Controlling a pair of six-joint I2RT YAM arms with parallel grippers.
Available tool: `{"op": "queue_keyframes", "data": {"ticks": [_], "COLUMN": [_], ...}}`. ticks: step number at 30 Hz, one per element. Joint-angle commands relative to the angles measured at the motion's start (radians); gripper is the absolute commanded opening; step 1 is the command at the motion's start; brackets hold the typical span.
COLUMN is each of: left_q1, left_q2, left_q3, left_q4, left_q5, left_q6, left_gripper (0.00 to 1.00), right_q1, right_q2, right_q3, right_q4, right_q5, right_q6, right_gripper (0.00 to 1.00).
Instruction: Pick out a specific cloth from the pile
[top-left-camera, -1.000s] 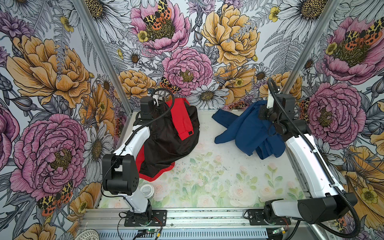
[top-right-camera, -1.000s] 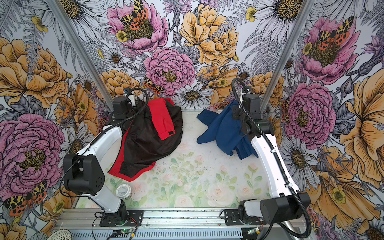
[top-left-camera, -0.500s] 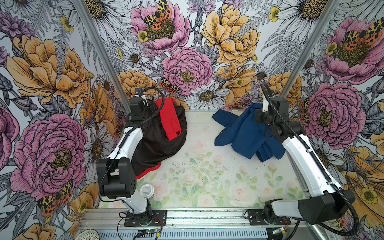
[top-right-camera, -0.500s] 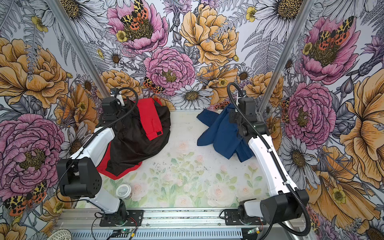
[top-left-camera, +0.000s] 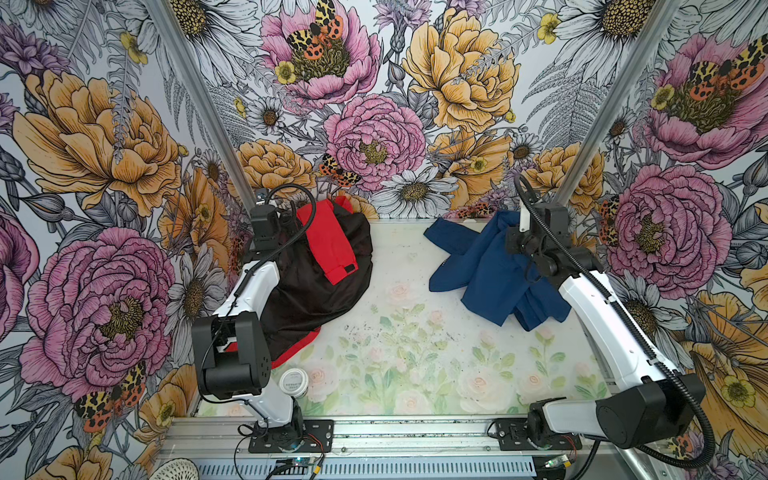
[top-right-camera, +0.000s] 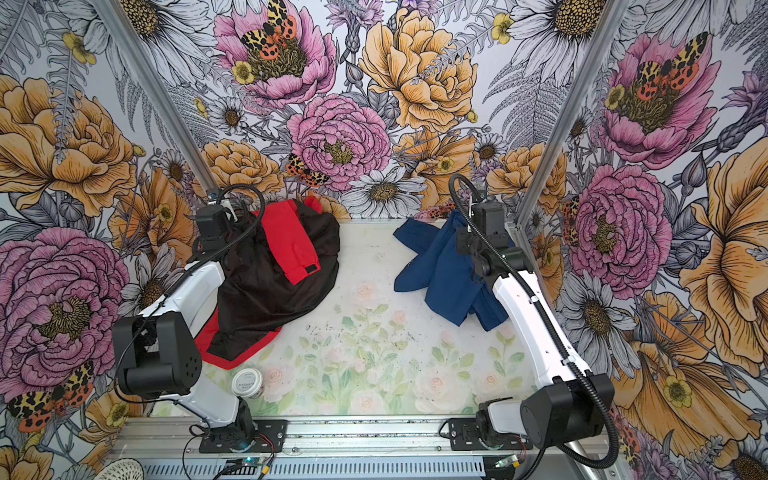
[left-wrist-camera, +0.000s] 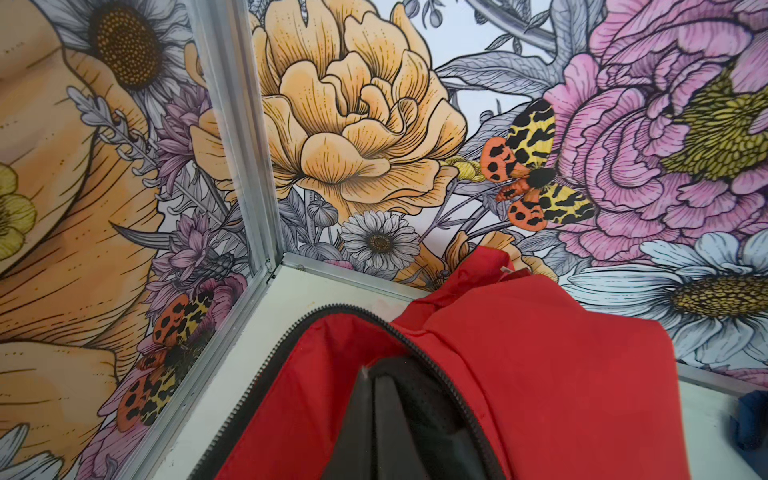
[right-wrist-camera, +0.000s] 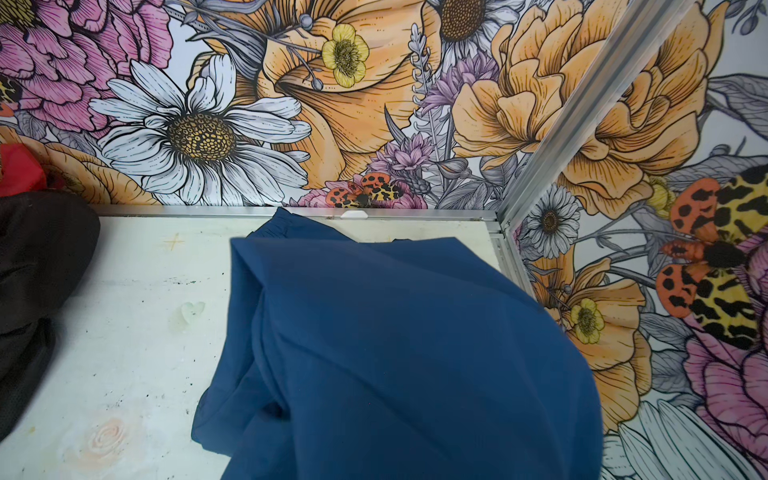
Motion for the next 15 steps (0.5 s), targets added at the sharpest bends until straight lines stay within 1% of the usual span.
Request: {"op": "queue_keyframes", "data": {"ticks": [1, 3, 4, 5, 12, 15], "left_q1": [0.024, 0.035, 0.039, 0.043, 0.085, 0.102], "left_q2": [0.001, 0.008, 0.011, 0.012, 0.033, 0.046], "left_q3": [-0.016, -0.021, -0.023, -0.026, -0.043, -0.050], "left_q4": [0.078, 0.079, 0.079, 0.079, 0.078, 0.070], "left_q5": [-0.079, -0.079, -0.109, -0.116, -0.113, -0.131], "left_q6": [-0.024, -0.031, -0.034, -0.036, -0.049, -0.048], "left_gripper": [0.00, 0.00, 0.00, 0.00, 0.00, 0.00], "right_q1": [0.006, 0.007, 0.006, 0.006, 0.004, 0.000], "right_q2": [0.022, 0.041, 0.053, 0.063, 0.150, 0.184], "right_q3": [-0.011, -0.013, -0.015, -0.017, -0.026, -0.031], "right_q4": [0.045, 0.046, 0.049, 0.051, 0.070, 0.078], "right_q5": [0.011, 0.010, 0.010, 0.009, 0.003, 0.001], "right_q6": [0.009, 0.009, 0.008, 0.009, 0.032, 0.041], "right_gripper": [0.00, 0.00, 0.00, 0.00, 0.00, 0.00]}}
